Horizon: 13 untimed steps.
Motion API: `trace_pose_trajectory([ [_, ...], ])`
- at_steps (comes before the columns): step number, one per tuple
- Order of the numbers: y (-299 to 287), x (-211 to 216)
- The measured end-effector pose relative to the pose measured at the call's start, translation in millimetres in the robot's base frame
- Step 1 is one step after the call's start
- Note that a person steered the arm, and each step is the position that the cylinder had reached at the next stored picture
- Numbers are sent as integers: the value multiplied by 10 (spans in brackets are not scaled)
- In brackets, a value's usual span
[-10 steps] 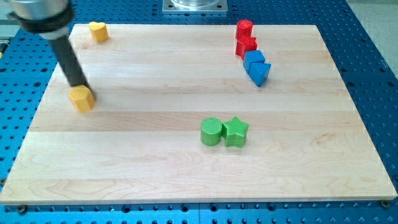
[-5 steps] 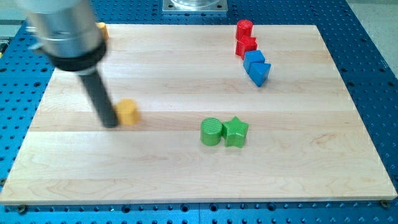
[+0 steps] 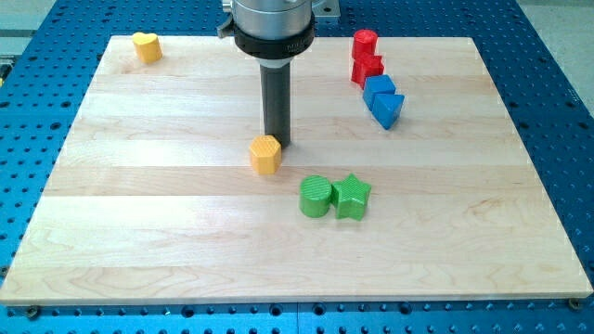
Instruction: Place the yellow hexagon left to the green circle
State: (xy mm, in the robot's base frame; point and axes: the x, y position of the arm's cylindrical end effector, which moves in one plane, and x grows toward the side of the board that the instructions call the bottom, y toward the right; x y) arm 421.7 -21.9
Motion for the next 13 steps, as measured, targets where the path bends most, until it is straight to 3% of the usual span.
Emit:
trace_pose_trajectory([
  [2, 0, 80],
  [3, -30, -212],
  [5, -682, -147],
  [7, -382, 395],
  [9, -63, 171],
  [13, -59, 339],
])
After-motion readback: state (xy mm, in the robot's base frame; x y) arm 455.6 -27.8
